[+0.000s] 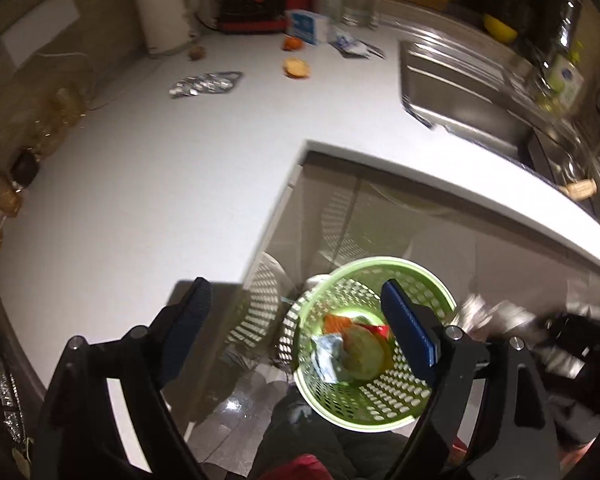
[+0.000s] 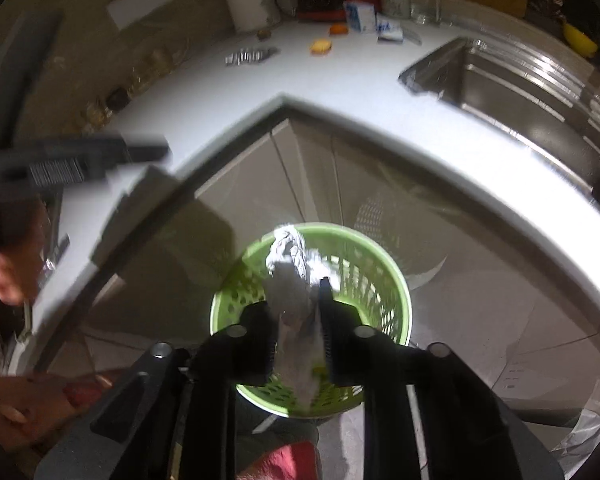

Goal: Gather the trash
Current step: 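Carry the tissue and blue towel over the green basket and release both, then grasp the toasted bread piece with the right tool while the left tool grasps the brown nut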

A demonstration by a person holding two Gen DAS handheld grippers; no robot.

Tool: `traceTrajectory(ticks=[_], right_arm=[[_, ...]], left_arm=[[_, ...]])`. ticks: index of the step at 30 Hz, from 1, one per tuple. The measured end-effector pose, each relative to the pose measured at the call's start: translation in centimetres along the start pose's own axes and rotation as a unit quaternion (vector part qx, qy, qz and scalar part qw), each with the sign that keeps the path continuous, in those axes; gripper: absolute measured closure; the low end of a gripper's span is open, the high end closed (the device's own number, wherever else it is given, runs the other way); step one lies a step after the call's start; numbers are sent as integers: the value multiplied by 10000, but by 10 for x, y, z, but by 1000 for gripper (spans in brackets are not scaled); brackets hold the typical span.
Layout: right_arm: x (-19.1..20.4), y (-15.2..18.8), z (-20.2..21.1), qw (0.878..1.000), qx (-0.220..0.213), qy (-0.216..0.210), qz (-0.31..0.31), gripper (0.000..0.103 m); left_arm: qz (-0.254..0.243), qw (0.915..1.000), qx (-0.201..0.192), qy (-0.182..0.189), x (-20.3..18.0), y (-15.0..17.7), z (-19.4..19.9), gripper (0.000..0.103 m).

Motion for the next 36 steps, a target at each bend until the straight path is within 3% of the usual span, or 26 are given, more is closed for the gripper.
traceTrajectory(ticks=[1, 3, 6, 13, 22, 29, 36], right_arm=[[-1, 4, -7, 10000, 73, 30, -4, 57], [-4, 14, -26, 9996, 277, 86, -38, 46], [-6, 18, -35, 9992, 375, 98, -62, 42], [6, -38, -10, 9990, -318, 236, 188, 15], [19, -153, -13, 9936, -956, 469, 379, 7], [10, -242, -60, 9943, -910, 529, 188, 7], [-11, -305, -121, 9945, -765, 645, -319, 7]], left_arm=[[63, 10000, -25, -73, 6, -2, 1, 20], [219, 9996, -47, -173, 20, -7, 1, 20], [433, 9988, -55, -222, 34, -12, 1, 20], [856, 9957, -224, -258, 66, -39, 2, 16], [1088, 9914, -547, -473, 103, -94, -17, 12], [1225, 9894, -623, -461, 136, -146, -48, 8], [1140, 9890, -745, -575, 175, -208, -91, 8]])
Point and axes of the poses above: each gripper's, at about its wrist camera, not at the fingertips, and z roughly against the way its jaws point, x to its left, y to its underside, the point moved 2 cm from there along -z, roughly the way its jaws point, and after that the axes turned 1 degree about -y, right-handed, at the moved point
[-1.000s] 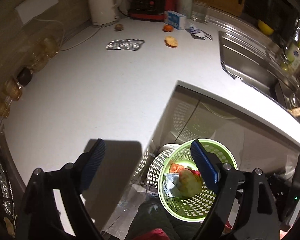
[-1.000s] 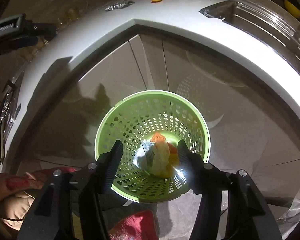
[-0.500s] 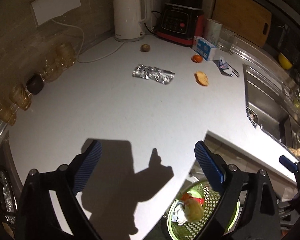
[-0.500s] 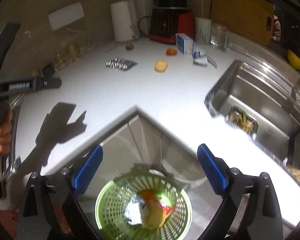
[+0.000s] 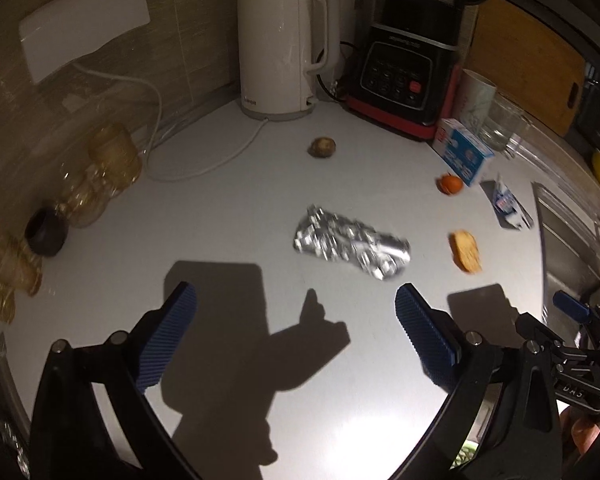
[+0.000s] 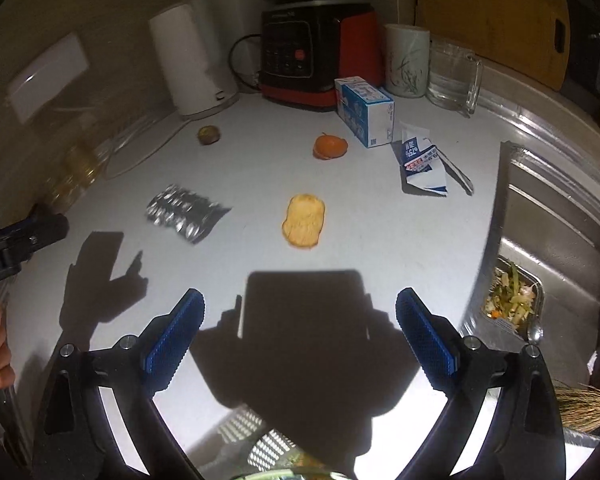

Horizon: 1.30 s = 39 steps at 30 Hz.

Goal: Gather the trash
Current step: 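Grasp the toasted bread piece with the right tool while the left tool grasps the brown nut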

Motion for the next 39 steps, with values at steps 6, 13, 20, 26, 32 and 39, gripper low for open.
traceTrajectory(ticks=[6, 13, 20, 26, 32, 39], right_arm=[[-2, -21, -62, 9990, 291, 334, -93, 7], [-3, -32, -88, 9978, 334, 570, -93, 16], [0, -39, -104, 9969, 451, 645, 48, 41], [2, -44, -100, 9968, 369, 692, 138, 82], [-6, -49, -86, 9986, 258, 463, -78, 87], [-12, -52, -75, 9992, 126, 286, -256, 87]], left_arm=[[-175, 9998, -71, -19, 7, -52, -64, 8], [-210, 9994, 39, 257, -13, -94, -129, 8], [-306, 9990, 189, 275, -30, -116, -168, 8], [-387, 9986, 328, 150, -39, -127, -195, 8], [-321, 9981, 525, -50, -39, -135, -219, 11], [-225, 9973, 691, -66, -45, -138, -236, 36]])
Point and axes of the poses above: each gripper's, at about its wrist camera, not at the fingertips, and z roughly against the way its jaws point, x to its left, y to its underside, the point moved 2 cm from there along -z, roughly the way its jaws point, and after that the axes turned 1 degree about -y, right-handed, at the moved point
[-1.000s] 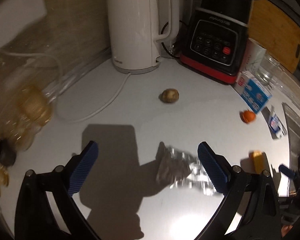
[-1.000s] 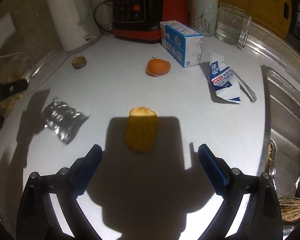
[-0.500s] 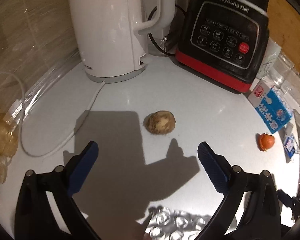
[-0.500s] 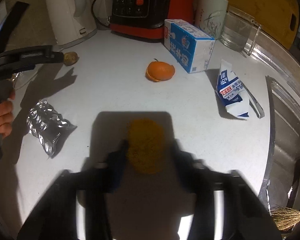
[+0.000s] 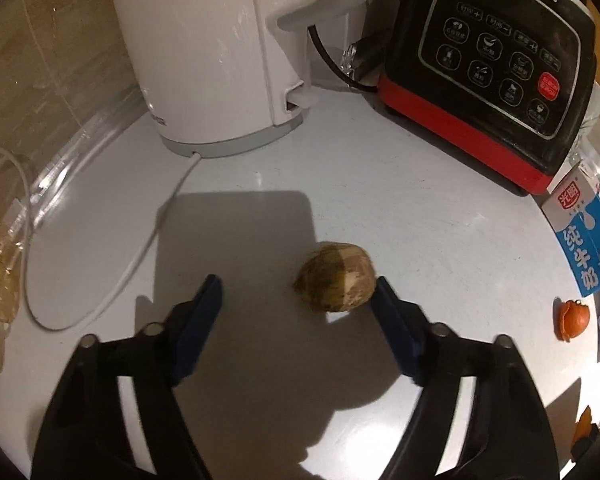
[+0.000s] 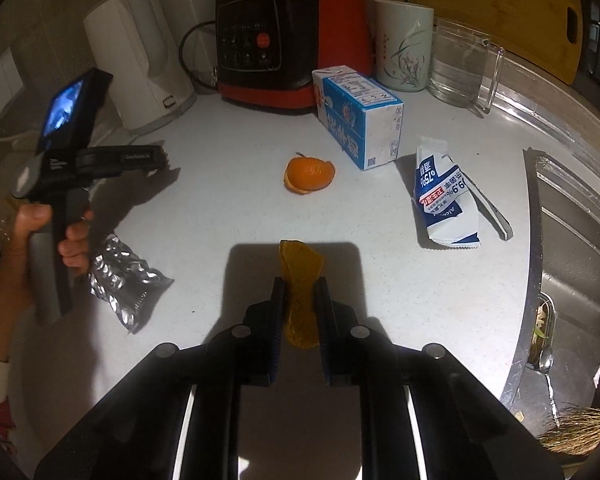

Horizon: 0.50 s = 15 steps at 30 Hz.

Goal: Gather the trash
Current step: 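Grasp the toasted bread piece with the right tool while the left tool grasps the brown nut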

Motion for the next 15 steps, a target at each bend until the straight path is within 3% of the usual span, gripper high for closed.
traceTrajectory(ticks=[4, 6, 15], right_arm=[[-3, 0, 3, 10000, 0, -62, -30, 87], [-4, 1, 4, 9999, 18, -93, -43, 87], [-14, 9, 10, 9998, 54, -128, -166, 87]], left_arm=[[-26, 10000, -38, 82, -6, -4, 0, 61], [-76, 9999, -23, 124, -9, -6, 0, 68], [-96, 9992, -73, 377, -6, -7, 1, 68]])
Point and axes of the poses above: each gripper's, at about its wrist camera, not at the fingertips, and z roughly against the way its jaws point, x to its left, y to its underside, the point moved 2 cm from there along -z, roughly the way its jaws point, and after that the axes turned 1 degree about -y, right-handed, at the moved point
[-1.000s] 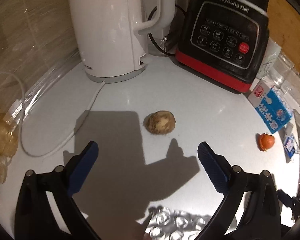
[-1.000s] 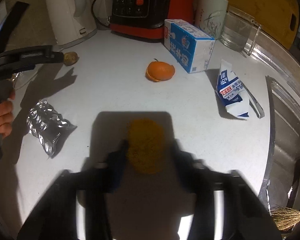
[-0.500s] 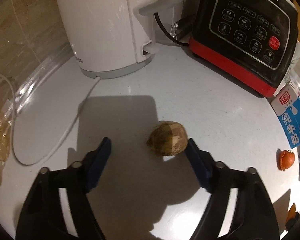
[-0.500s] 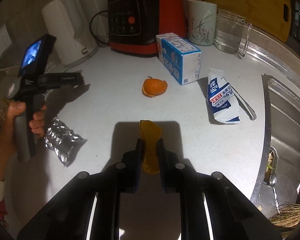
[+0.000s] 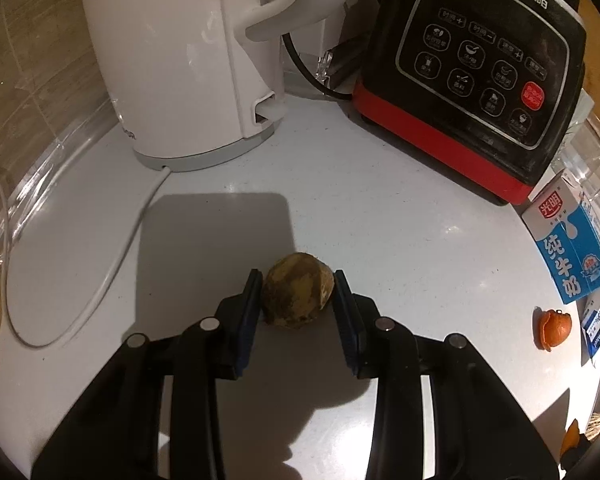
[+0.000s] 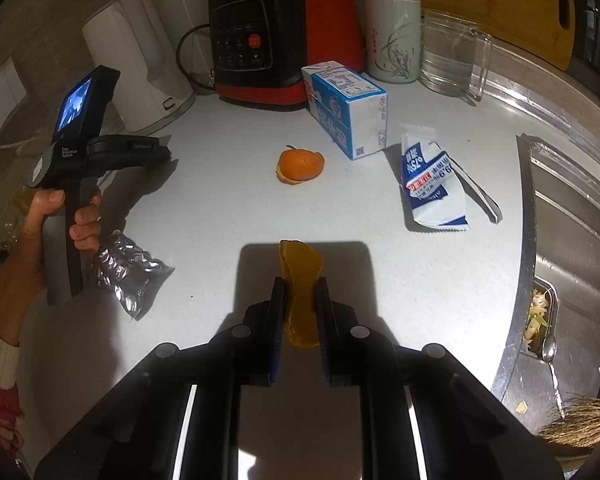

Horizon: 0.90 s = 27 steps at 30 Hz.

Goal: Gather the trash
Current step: 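Grasp the toasted bread piece with the right tool while the left tool grasps the brown nut, then carry the bread piece and brown nut to the green basket and open both tools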

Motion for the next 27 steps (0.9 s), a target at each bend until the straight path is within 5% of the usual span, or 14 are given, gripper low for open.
traceTrajectory(ticks=[6, 12, 20, 27], right_arm=[[-1, 5, 18, 9999, -106, -40, 1, 87], [3, 26, 65, 9994, -296, -85, 166, 87], [-1, 102, 148, 9981, -333, -83, 514, 87], [-15, 190, 193, 9989, -53, -205, 410, 87]], left_arm=[[-174, 9993, -324, -28, -5, 9, 40, 68], [-330, 9979, -553, 82, -33, 53, 125, 68], [-662, 9956, -322, 587, -77, 175, 222, 68], [-957, 9914, 19, 890, -112, 292, 269, 68]])
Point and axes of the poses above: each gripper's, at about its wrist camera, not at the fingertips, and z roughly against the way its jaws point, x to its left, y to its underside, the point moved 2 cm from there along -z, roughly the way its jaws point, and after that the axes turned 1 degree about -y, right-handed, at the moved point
